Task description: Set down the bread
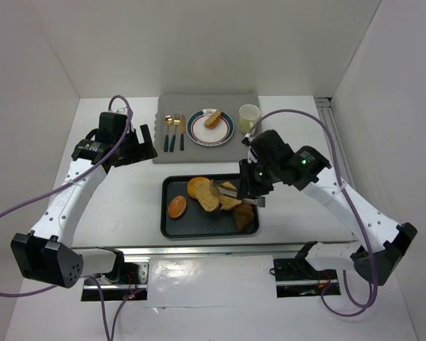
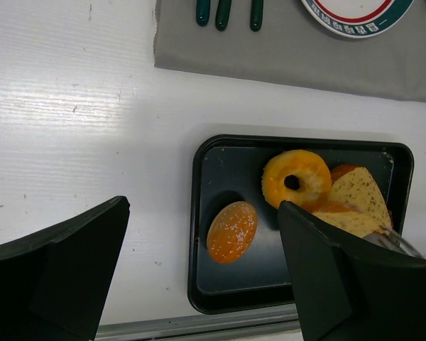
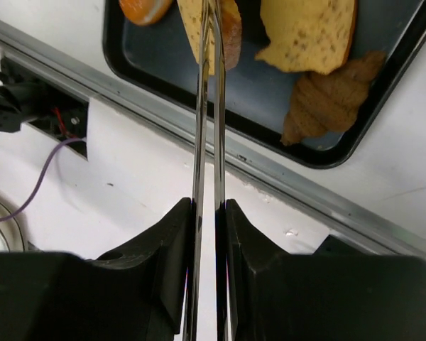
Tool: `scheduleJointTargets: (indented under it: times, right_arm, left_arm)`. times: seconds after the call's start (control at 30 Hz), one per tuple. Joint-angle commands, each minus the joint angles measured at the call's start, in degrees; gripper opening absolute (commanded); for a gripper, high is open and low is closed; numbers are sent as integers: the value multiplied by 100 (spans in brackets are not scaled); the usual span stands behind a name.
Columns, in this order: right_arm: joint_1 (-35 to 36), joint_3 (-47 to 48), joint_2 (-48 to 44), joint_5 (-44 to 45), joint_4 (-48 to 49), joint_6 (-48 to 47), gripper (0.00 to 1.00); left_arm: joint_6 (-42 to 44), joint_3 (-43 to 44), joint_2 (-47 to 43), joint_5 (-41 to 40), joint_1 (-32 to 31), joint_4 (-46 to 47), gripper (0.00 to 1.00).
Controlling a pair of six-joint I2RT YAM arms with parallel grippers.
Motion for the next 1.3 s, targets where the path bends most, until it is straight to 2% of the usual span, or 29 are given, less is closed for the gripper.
scheduleJointTargets:
  times: [0.0,0.2,0.47,0.57,0.83,1.1,1.13,1.27]
  right_arm:
    - [-89,721,237,368,-526,-289,0]
    - [-89,1671,852,588,-247,-622,0]
    - [-431,2453,1836,1458,1335,-834,0]
    - [-677,2743,2337,1459,1853,-957,0]
    - [-1214,3770,4041,1134,2453,-1107,0]
    - [-1425,3798,4553,887,2629,-1054,0]
    - [-1425,3798,4553,887,2629,-1054,3]
    - [-1425,3746,4440,817,2681,-1054,24]
  left_arm:
    - [133,55,-128,-44,37,124,100]
    - [133,55,-128,-44,37,124,100]
    - [133,2,-128,-44,37,124,100]
    - [133,2,-128,9,90,124,100]
    - [80,-51,-233,62,90,124,100]
    - [80,-51,-347,9,143,18,100]
    - [80,-51,-347,9,143,18,100]
    - [80,-51,-347,9,143,18,100]
